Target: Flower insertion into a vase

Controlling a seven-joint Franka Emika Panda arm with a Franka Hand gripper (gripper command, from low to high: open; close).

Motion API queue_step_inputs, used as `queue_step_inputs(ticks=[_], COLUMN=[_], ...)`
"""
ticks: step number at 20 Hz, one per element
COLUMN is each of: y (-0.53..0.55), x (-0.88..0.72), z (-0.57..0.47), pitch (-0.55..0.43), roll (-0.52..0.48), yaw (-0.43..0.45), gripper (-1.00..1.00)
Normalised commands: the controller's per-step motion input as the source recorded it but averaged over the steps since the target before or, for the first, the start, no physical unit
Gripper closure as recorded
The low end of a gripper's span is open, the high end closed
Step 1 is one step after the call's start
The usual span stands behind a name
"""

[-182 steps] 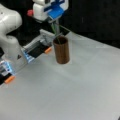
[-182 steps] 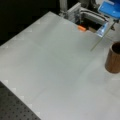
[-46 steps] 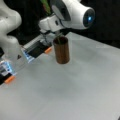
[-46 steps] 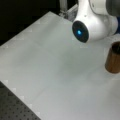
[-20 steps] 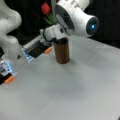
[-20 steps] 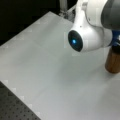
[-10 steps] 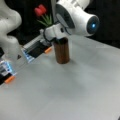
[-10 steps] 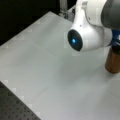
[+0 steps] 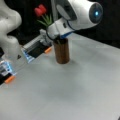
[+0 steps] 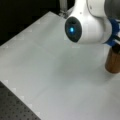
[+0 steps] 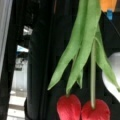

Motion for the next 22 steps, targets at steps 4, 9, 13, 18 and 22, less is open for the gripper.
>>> queue_step_inputs(ticks=[4,9,13,18,22], y=[-0.31,-0.42,-0.58,-0.82,-0.88], x=[0.04,0.05,0.02,0.11,0.23], z=[0.06,-0.10,-0.16,-0.22,-0.14], pitch=[-0.734,-0.789,-0.715,-0.692,-0.436], roll=[-0.236,-0.260,-0.092,0.000,-0.034], yaw=[0.041,0.107,0.163,0.177,0.131], gripper=[-1.00,-1.00,-1.00,-1.00,-1.00])
